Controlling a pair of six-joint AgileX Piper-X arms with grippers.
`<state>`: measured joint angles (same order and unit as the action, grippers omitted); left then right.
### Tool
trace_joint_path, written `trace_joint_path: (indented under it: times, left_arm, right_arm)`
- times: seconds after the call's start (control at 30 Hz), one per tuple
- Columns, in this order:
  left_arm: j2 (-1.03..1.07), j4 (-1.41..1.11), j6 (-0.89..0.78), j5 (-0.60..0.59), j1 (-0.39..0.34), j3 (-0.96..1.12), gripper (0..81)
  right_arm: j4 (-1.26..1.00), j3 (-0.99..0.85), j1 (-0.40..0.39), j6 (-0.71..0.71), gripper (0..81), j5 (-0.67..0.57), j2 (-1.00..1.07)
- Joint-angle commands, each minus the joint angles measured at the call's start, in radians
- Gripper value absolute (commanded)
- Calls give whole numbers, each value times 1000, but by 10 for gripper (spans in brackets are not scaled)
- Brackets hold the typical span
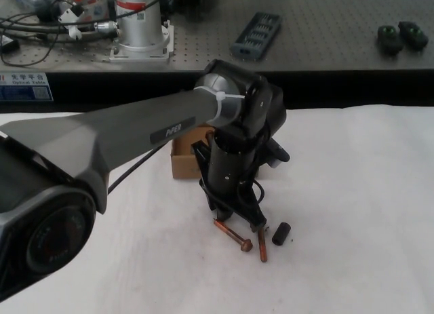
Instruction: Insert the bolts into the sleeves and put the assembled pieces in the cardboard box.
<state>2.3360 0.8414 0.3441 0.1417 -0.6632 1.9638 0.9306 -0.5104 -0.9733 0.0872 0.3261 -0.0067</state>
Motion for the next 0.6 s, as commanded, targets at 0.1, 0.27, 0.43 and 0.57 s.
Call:
trace_joint_path:
  times: [0.1, 0.27, 0.43, 0.57]
  left_arm:
    - [11, 40, -7, 11, 6, -3, 89]
    - [11, 40, -7, -103, 6, -3, 90]
    - [11, 40, -7, -103, 3, -3, 90]
    - [11, 40, -7, -110, 3, -3, 90]
  right_arm:
    - [0, -7, 6, -4, 39, 1, 7]
    - [0, -7, 6, -4, 39, 1, 7]
    - [0, -7, 6, -4, 39, 1, 7]
    - [-1, -5, 6, -4, 39, 1, 7]
